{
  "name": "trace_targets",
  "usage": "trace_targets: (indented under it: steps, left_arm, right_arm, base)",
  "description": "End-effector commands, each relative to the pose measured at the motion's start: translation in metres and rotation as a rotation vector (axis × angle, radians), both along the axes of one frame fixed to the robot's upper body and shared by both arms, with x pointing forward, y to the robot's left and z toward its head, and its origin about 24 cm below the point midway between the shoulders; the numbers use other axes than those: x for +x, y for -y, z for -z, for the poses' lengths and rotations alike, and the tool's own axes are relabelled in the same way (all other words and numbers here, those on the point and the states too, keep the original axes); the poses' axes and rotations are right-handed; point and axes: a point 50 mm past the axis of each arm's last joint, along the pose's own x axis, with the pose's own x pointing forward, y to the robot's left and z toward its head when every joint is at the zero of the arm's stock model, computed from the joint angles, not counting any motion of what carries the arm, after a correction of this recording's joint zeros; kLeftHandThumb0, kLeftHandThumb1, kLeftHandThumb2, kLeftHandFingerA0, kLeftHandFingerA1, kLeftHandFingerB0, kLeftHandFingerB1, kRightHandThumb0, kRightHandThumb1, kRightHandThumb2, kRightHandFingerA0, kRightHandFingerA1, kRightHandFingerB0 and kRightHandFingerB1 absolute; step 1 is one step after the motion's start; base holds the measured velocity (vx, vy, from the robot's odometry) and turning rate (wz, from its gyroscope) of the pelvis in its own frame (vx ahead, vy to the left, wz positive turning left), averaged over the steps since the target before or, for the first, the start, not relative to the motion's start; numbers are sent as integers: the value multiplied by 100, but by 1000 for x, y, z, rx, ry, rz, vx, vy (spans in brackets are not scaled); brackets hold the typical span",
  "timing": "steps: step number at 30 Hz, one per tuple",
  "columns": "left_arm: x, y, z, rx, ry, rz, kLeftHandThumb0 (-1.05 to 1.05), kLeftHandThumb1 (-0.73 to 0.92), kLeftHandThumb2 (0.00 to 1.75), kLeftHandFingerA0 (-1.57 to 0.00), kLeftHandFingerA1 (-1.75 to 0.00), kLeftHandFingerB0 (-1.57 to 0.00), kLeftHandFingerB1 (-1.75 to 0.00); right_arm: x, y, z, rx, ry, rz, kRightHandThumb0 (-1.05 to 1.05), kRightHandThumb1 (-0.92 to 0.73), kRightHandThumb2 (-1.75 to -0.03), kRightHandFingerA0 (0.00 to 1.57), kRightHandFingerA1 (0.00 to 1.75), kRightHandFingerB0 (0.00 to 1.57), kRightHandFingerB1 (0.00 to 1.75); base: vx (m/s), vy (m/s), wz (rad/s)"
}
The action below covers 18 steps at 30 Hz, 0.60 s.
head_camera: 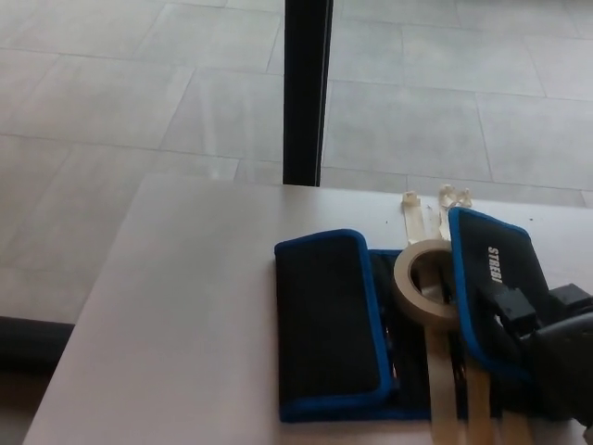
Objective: The robot uses its right hand to open a black folded toolkit cover kept in the middle of the desk
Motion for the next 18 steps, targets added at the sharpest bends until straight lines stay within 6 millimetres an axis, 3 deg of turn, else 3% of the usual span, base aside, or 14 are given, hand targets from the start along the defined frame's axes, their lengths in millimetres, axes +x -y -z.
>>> trace_targets:
  steps: [1, 5, 6, 7, 9, 10, 12, 13, 14, 15, 16, 18]
  left_arm:
    - [-1, -10, -8, 4, -28, 10, -32, -26, 88, -135, -136, -120, -129]
    - [1, -9, -8, -1, -9, 19, -32, -27, 87, -137, -136, -120, -128]
    - [1, -9, -8, -2, -11, 17, -31, -27, 86, -137, -135, -120, -128]
    - [2, -8, -8, -1, -19, 22, -31, -26, 87, -135, -134, -120, -127]
    - [5, -8, -8, 1, -16, 27, -31, -26, 87, -134, -133, -121, -128]
    - [5, -8, -8, 0, -14, 27, -31, -26, 87, -134, -133, -121, -128]
    - [4, -8, -8, -1, -11, 32, -30, -26, 85, -137, -134, -119, -126]
    - [4, -8, -8, -3, -14, 35, -30, -27, 85, -136, -133, -118, -126]
    - [4, -8, -8, -5, -15, 35, -30, -27, 85, -137, -134, -118, -125]
    - [4, -8, -8, -5, -14, 34, -30, -29, 84, -137, -134, -119, -126]
    - [4, -8, -8, -5, -12, 35, -31, -30, 84, -136, -135, -119, -128]
    - [5, -8, -8, -4, -11, 35, -31, -30, 84, -136, -135, -120, -128]
  right_arm:
    - [0, 20, -11, -61, 162, -27, -36, -62, -62, 79, 140, 32, 54]
    - [-2, 26, -9, -30, 166, -7, -27, -63, -80, 94, 159, 42, 57]
    - [-3, 26, -9, 8, 176, -2, -28, -62, -78, 94, 164, 53, 58]
    - [-4, 26, -10, 124, 197, 35, -32, -62, -68, 97, 169, 85, 81]
    - [-4, 27, -10, 269, 230, 124, -30, -61, -72, 96, 168, 92, 92]
    - [-4, 27, -9, 291, 231, 139, -30, -61, -72, 96, 168, 92, 92]
    - [-6, 28, -8, 502, 239, 242, -31, -59, -73, 100, 170, 86, 94]
    - [-7, 30, -6, 569, 244, 286, -29, -55, -87, 117, 157, 90, 99]
    - [-7, 32, -6, 632, 256, 326, -26, -63, -78, 98, 170, 85, 93]
    - [-7, 40, -8, 826, 319, 464, -26, -67, -83, 95, 168, 85, 103]
    - [-8, 46, -10, 912, 378, 535, -22, -64, -86, 98, 166, 89, 98]
    - [-7, 50, -11, 956, 400, 577, -28, -66, -84, 94, 162, 86, 90]
  base:
    - [0, 0, 0]
    - [0, 0, 0]
    - [0, 0, 0]
    - [0, 0, 0]
    - [0, 0, 0]
    - [0, 0, 0]
    - [0, 0, 0]
    - [0, 0, 0]
    - [0, 0, 0]
    - [0, 0, 0]
    - [0, 0, 0]
    - [0, 0, 0]
